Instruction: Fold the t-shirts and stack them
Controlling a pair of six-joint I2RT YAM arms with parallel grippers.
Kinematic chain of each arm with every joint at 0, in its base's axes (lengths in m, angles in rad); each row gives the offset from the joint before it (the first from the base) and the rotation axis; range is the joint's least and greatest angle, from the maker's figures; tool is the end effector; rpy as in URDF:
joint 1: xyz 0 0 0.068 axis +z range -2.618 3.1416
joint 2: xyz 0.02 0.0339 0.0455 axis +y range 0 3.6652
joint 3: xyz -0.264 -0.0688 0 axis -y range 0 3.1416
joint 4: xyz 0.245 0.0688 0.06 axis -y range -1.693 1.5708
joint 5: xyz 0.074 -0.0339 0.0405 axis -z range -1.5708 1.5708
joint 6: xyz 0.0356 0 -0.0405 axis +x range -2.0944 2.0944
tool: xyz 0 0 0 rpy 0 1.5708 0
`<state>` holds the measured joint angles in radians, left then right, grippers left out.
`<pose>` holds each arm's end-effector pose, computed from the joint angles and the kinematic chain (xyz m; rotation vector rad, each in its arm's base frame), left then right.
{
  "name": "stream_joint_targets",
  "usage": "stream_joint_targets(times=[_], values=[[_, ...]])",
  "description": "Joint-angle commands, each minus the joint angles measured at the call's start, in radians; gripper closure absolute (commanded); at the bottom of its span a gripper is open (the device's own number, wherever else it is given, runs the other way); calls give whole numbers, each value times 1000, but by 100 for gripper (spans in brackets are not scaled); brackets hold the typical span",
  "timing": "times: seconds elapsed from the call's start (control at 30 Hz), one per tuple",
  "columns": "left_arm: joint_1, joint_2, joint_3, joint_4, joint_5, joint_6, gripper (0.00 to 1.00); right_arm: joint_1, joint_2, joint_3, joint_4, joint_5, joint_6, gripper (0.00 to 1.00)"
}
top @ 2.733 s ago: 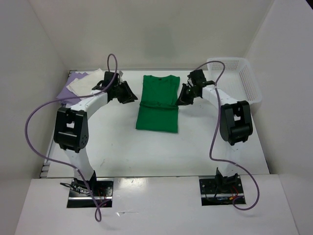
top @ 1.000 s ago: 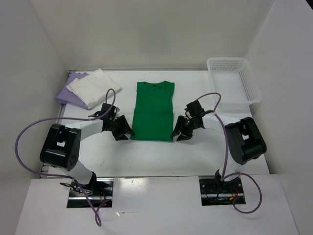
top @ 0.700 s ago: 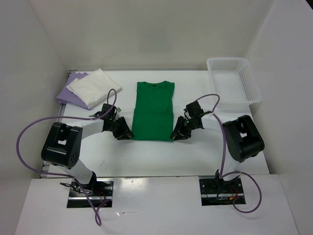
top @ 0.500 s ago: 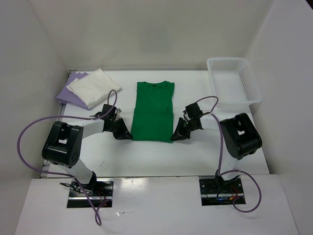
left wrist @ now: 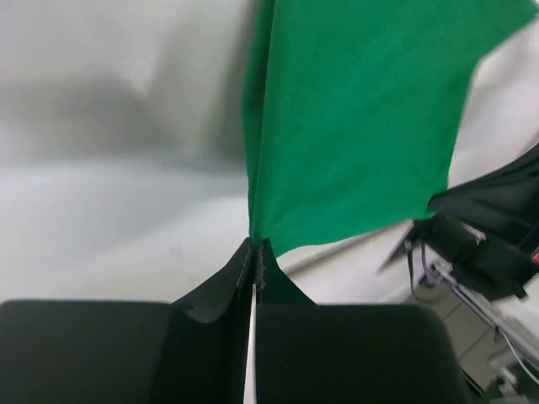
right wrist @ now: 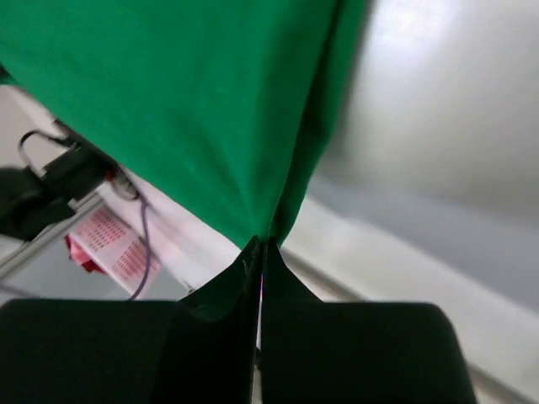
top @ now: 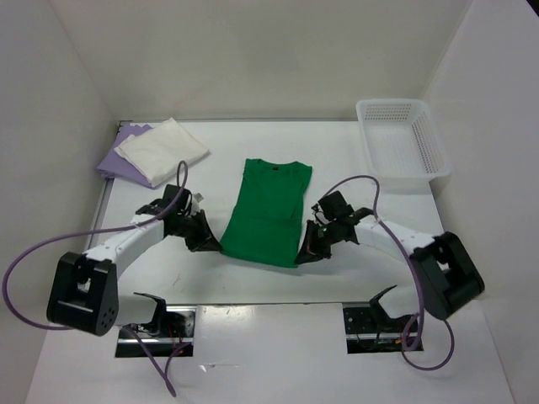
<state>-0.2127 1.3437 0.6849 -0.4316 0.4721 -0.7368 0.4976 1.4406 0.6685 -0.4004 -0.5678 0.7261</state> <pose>0.2310 -0.0665 0.1744 -0.5637 2.7359 -0.9088 0.2048 0.1330 0.1515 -0.1638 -2.9526 -1.0473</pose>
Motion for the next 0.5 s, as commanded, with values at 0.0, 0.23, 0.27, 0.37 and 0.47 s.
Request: stream_joint_targets(times=[0.0,0.23,0.27,0.37,0.47], values=[[3,-101,106,-253,46,45,99,2,-141,32,-177,-23,13,100],[41,40,344,-96,106,-42,100,-235,-1,360,-183,-63,-88,100],[41,79,448,-64,121,-56,100,-249,36,406,-169,-63,-124,100],[41,266,699,28,90,-79,100,-290,190,584,-146,-30,-168,100],[41,490,858,37,25,-79,99,-344,363,727,-127,-20,-194,100]])
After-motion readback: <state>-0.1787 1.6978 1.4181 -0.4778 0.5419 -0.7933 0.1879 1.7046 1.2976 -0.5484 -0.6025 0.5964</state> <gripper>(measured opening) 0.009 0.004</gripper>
